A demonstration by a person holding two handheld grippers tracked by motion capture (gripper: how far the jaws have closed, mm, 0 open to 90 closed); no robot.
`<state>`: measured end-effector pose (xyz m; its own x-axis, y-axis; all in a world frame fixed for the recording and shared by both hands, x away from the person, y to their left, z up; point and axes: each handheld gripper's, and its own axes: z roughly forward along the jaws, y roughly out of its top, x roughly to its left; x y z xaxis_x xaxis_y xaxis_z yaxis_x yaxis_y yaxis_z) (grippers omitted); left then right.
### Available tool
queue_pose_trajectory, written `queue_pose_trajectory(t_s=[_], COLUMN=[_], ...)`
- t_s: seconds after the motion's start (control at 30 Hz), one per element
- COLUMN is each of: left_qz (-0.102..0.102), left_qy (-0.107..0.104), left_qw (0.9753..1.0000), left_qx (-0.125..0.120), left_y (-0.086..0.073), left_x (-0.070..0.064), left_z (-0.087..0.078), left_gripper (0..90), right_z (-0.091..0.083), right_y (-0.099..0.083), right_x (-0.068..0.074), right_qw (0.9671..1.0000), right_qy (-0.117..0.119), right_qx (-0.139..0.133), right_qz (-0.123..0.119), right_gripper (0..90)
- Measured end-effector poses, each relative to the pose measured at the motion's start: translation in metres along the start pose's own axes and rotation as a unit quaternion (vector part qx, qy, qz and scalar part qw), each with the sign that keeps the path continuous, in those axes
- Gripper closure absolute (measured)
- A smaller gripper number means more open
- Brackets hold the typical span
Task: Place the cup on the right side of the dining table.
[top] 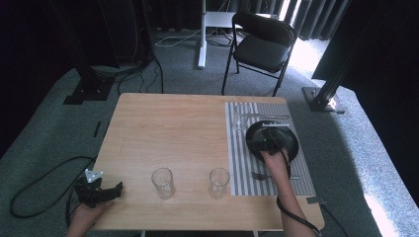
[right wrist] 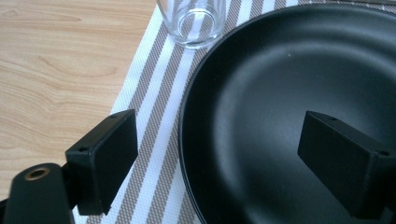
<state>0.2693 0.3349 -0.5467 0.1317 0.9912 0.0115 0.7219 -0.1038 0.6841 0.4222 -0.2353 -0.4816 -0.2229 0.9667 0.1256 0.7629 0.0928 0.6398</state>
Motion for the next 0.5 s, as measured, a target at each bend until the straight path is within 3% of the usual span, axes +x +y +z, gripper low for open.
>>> queue_pose_trajectory(t_s=[0.5], left_qz=[0.000], left_qy=[0.000], left_qw=[1.0000], left_qx=[0.000], left_y=[0.000], left_x=[0.000], left_z=[0.000], left_gripper=[0.6], right_z=[-0.012], right_y=[-0.038], right_x=[-0.012], right_qw=[0.9999], right_qy=[-0.003], right_qx=[-0.005], right_qz=[0.009], right_gripper=[11.6])
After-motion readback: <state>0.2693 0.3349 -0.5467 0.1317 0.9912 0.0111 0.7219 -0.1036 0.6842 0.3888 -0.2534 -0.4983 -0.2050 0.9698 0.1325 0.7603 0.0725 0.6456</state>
